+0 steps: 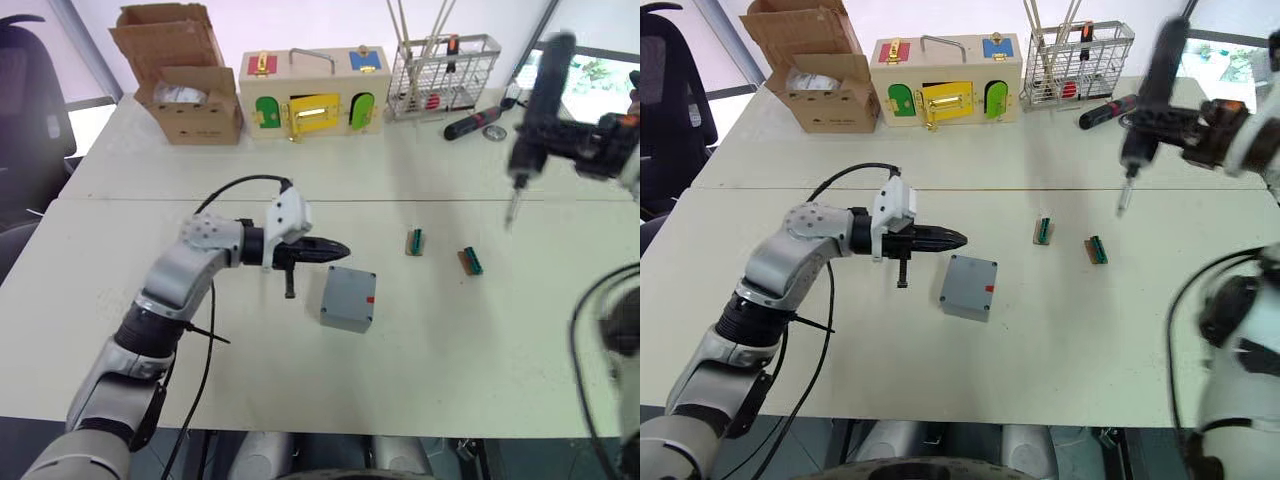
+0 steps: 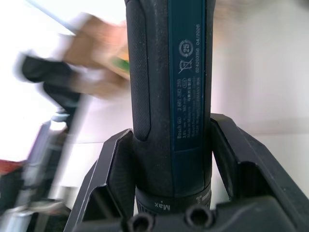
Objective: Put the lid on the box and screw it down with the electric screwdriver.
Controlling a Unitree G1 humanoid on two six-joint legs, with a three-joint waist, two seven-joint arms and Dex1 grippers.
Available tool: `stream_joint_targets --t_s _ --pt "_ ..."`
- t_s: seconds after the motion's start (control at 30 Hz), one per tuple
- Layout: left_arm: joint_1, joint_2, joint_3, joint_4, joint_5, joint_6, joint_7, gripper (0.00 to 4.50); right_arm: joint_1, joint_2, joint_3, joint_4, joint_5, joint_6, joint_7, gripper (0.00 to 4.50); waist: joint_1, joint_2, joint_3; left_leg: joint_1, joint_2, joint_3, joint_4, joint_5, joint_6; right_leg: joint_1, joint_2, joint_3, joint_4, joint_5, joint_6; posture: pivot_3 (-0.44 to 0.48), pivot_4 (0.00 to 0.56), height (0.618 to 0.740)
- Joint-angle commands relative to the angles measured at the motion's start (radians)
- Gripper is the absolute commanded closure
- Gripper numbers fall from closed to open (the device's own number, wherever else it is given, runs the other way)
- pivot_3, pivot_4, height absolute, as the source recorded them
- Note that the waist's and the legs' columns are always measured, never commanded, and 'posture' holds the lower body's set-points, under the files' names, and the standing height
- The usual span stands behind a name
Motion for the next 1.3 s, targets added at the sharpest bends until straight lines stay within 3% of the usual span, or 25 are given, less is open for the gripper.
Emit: stream_joint_targets --t_s 0.03,0.17,0.37,0.57,0.77,1.07,1.3 --pt "-0.040 0.028 0.030 0.005 -0.031 0.022 -0.054 4.50 0.115 0.314 -0.100 -0.530 0.043 -0.137 -0.180 2.51 0.001 -0.001 0.000 0.000 -0.001 0.000 0.000 0.000 0.000 -0.001 0.000 0.000 0.005 0.000 0.000 0.000 0.150 0.740" --pt "-0.047 0.057 0.018 -0.012 -0.035 0.054 -0.087 4.50 0.269 0.529 -0.018 -0.743 0.077 -0.323 -0.299 2.51 0.000 0.000 0.000 -0.006 -0.004 -0.005 0.002 0.001 -0.001 -0.010 -0.001 0.002 0.013 0.000 0.000 0.000 0.150 0.740" --pt "-0.031 0.071 -0.002 -0.051 -0.035 0.095 -0.108 4.50 0.475 0.610 0.179 -0.864 0.140 -0.491 -0.358 2.51 -0.031 0.000 -0.001 -0.007 -0.005 -0.005 0.003 0.001 -0.002 -0.011 -0.001 0.003 0.014 0.000 0.000 0.000 0.150 0.740" --pt "-0.021 0.070 -0.062 -0.037 0.023 0.064 -0.123 4.50 0.706 0.570 0.388 -0.869 0.090 -0.687 -0.393 2.51 -0.054 0.000 -0.001 -0.006 -0.003 -0.004 0.001 0.002 -0.003 -0.013 0.000 0.003 0.016 0.000 0.000 0.000 0.150 0.740" --pt "-0.026 0.082 -0.098 0.017 0.075 0.009 -0.162 4.50 0.783 0.515 0.544 -0.840 0.032 -0.829 -0.441 2.51 -0.055 0.000 -0.001 -0.006 -0.002 -0.002 0.001 0.003 -0.004 -0.013 0.001 0.003 0.016 0.000 0.000 0.000 0.150 0.740" --pt "-0.023 0.083 -0.120 0.078 0.138 -0.066 -0.190 4.50 0.822 0.472 0.630 -0.786 0.009 -0.963 -0.484 2.51 -0.050 -0.001 -0.001 -0.006 -0.002 -0.003 0.002 0.003 -0.004 -0.012 0.001 0.003 0.016 0.000 0.000 0.000 0.150 0.740" --pt "-0.017 0.075 -0.115 0.077 0.136 -0.068 -0.182 4.50 0.848 0.437 0.617 -0.731 0.040 -1.008 -0.484 2.51 -0.050 -0.001 -0.001 -0.006 -0.002 -0.003 0.002 0.003 -0.004 -0.012 0.001 0.003 0.016 0.000 0.000 0.000 0.150 0.740"
